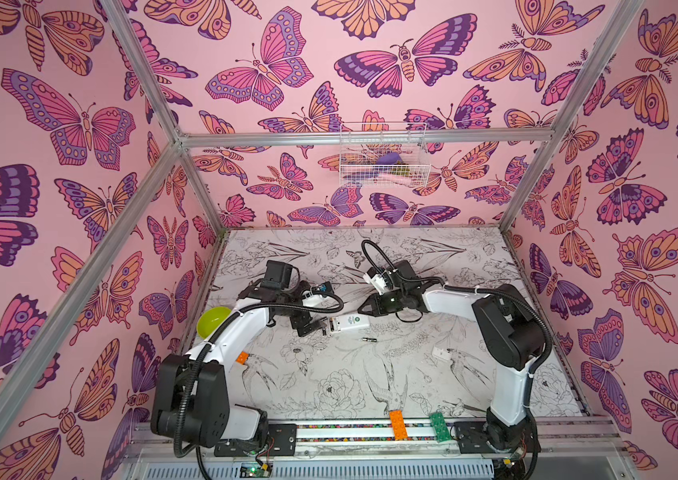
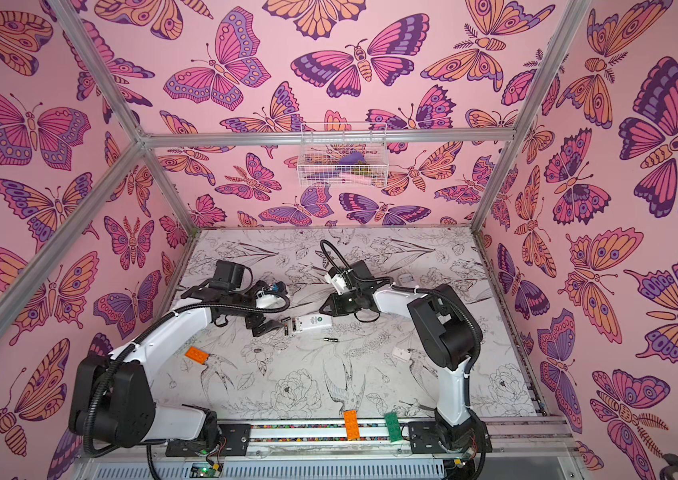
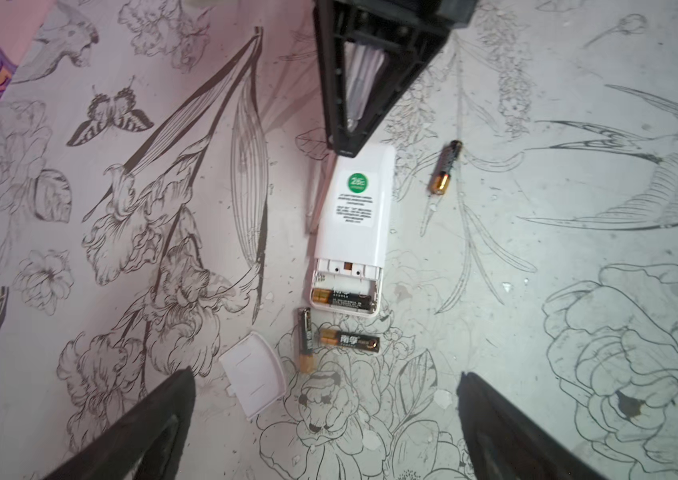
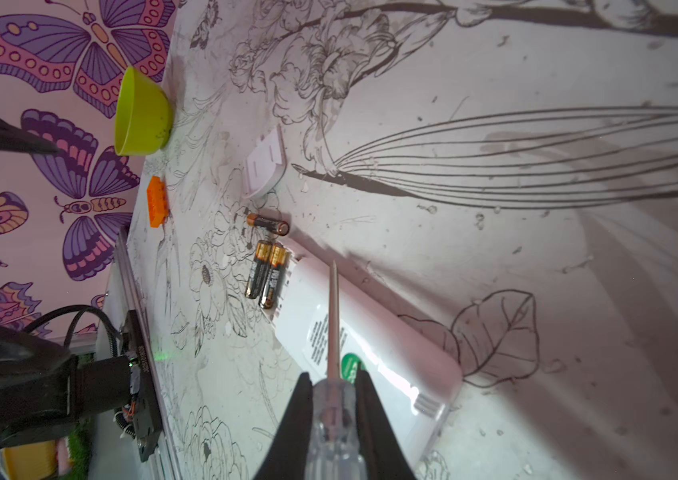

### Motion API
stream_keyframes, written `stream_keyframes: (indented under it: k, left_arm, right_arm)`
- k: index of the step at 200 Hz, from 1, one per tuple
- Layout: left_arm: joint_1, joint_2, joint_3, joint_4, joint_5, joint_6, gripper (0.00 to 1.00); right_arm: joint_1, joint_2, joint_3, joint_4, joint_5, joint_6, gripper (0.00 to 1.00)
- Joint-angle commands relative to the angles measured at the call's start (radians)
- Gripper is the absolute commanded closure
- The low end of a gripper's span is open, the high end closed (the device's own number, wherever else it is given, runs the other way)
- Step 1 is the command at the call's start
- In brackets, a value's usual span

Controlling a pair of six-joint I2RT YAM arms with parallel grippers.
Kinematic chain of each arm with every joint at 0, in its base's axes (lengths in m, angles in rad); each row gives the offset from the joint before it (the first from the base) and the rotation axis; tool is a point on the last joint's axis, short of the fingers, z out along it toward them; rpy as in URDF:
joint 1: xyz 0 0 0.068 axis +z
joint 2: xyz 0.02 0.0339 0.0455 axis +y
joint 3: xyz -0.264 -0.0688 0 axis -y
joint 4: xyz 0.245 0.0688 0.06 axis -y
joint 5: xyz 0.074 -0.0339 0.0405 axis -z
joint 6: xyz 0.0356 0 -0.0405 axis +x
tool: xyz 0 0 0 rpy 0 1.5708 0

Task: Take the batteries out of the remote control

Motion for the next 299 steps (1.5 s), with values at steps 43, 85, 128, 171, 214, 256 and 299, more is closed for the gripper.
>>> stream_keyframes:
  k: [43, 85, 128, 171, 214, 256, 299]
  left_arm:
    - [-0.027, 0.169, 0.046, -0.031, 0.020, 0.092, 0.00]
    - [-0.118, 0.222, 0.002, 0.110, -0.133, 0.014, 0.00]
    - [-0.177, 0.283, 0.017, 0.138, -0.175, -0.056, 0.00]
    - [-0.198, 0.332, 0.049, 0.125, -0.216, -0.117, 0.04]
    - [-0.201, 0.366, 0.065, 0.109, -0.202, -0.155, 0.09]
    - [-0.201, 0.396, 0.091, 0.100, -0.212, -0.166, 0.19]
    - [-0.201, 0.406, 0.101, 0.083, -0.219, -0.160, 0.26]
  right_arm:
    - [-0.016, -0.140, -0.013, -0.038, 0.069, 0.016, 1.00]
    - [-0.015, -0.230, -0.111, 0.017, 0.037, 0.135, 1.00]
    - [-0.009, -0.226, -0.197, 0.117, -0.031, 0.248, 1.00]
    - [0.002, -0.156, -0.173, 0.124, -0.087, 0.306, 1.00]
    - [0.014, -0.107, -0.148, 0.145, -0.128, 0.336, 1.00]
    - [0.023, -0.069, -0.101, 0.125, -0.166, 0.311, 1.00]
    - [0.022, -0.020, -0.062, 0.090, -0.200, 0.266, 1.00]
